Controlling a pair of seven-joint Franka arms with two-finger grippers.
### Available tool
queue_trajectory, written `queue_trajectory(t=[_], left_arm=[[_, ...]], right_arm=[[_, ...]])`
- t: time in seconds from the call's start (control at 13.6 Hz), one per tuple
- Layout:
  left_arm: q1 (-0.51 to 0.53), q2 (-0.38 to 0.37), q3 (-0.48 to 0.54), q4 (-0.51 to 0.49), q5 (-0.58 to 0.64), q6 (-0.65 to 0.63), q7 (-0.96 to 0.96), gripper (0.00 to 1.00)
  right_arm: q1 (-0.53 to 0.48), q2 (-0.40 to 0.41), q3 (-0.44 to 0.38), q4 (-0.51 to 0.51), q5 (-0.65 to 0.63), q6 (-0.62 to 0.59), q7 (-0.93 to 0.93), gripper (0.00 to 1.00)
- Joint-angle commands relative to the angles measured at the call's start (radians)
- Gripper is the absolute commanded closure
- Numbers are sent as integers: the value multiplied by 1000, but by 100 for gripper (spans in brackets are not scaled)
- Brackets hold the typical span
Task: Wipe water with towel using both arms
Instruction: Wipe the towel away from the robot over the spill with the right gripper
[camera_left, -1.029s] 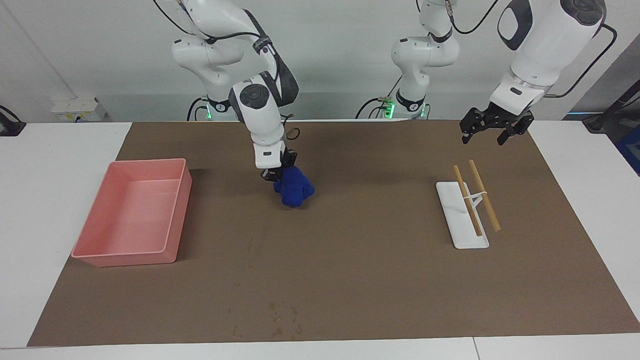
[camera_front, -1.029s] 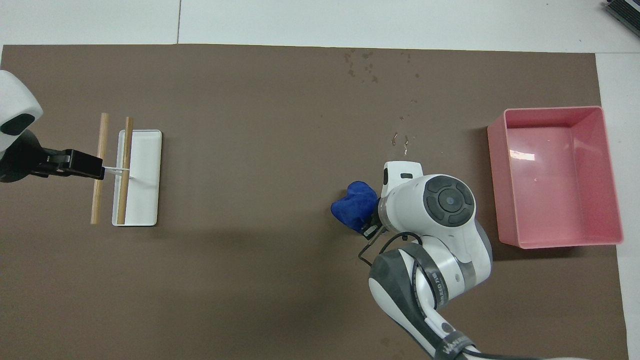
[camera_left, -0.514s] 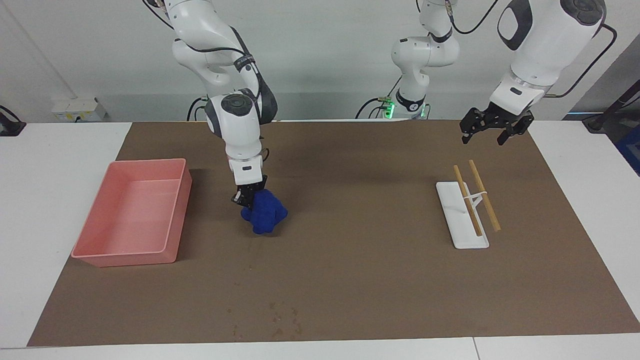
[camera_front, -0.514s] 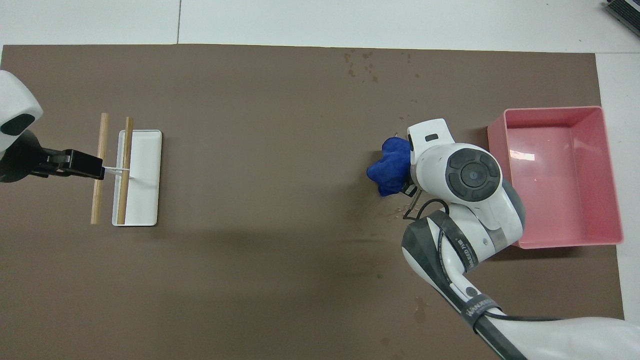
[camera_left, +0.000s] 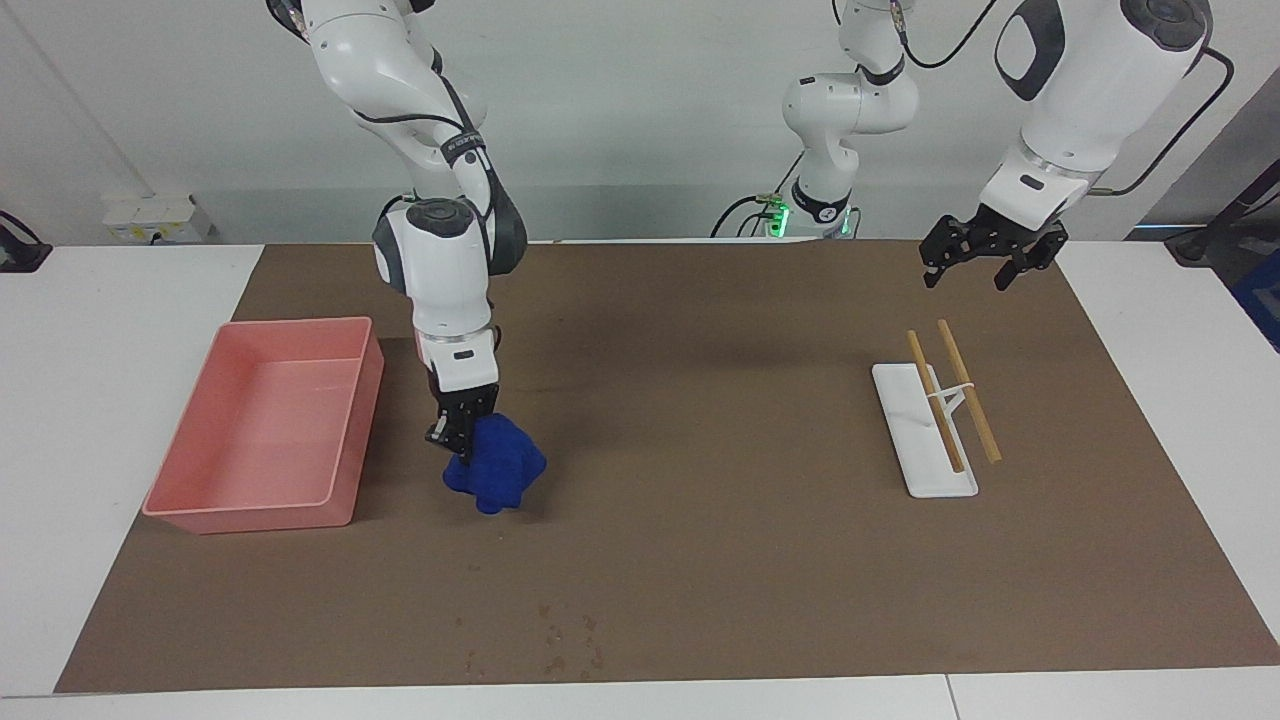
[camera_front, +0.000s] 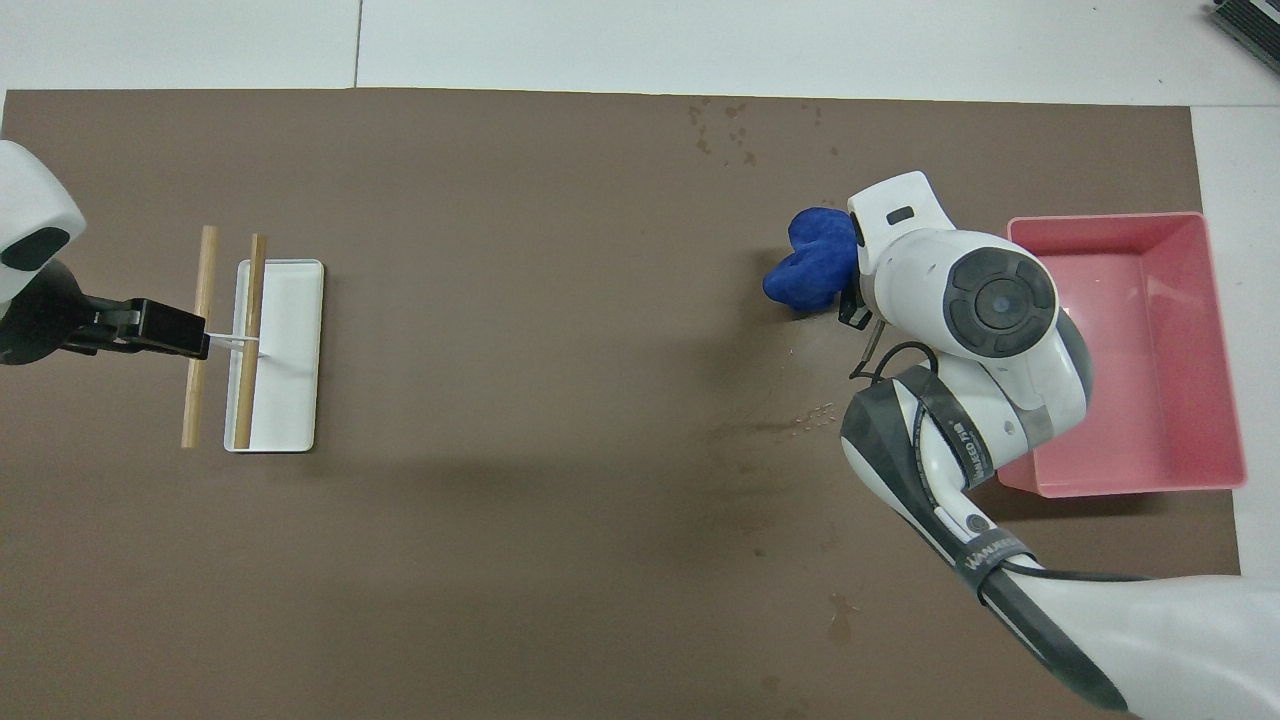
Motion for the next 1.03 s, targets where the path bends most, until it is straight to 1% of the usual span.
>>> queue_trajectory(t=[0.0, 0.22, 0.29, 0.44, 0.51, 0.66, 0.81, 0.88, 0.96], left_arm=[[0, -8, 0, 7, 15, -18, 0, 0], [0, -8, 0, 7, 15, -18, 0, 0], [0, -8, 0, 7, 15, -18, 0, 0], [0, -8, 0, 7, 15, -18, 0, 0], [0, -8, 0, 7, 15, -18, 0, 0], [1, -8, 0, 7, 15, -18, 0, 0], [0, -8, 0, 7, 15, -18, 0, 0], [0, -8, 0, 7, 15, -18, 0, 0], [0, -8, 0, 7, 15, -18, 0, 0]], right_arm=[[-15, 34, 12, 42, -92, 42, -10, 100], [-27, 86, 12, 117, -190, 44, -10, 100], [-38, 88, 15, 116, -212, 52, -11, 100], [-47, 94, 12, 111, -290, 122, -37, 100], [-59, 95, 15, 108, -304, 125, -37, 100], [-55, 97, 18, 84, -286, 119, 16, 100], [-43, 91, 23, 59, -241, 107, 157, 100], [-41, 91, 35, 61, -188, 96, 165, 100], [-44, 92, 53, 68, -86, 60, 165, 100]])
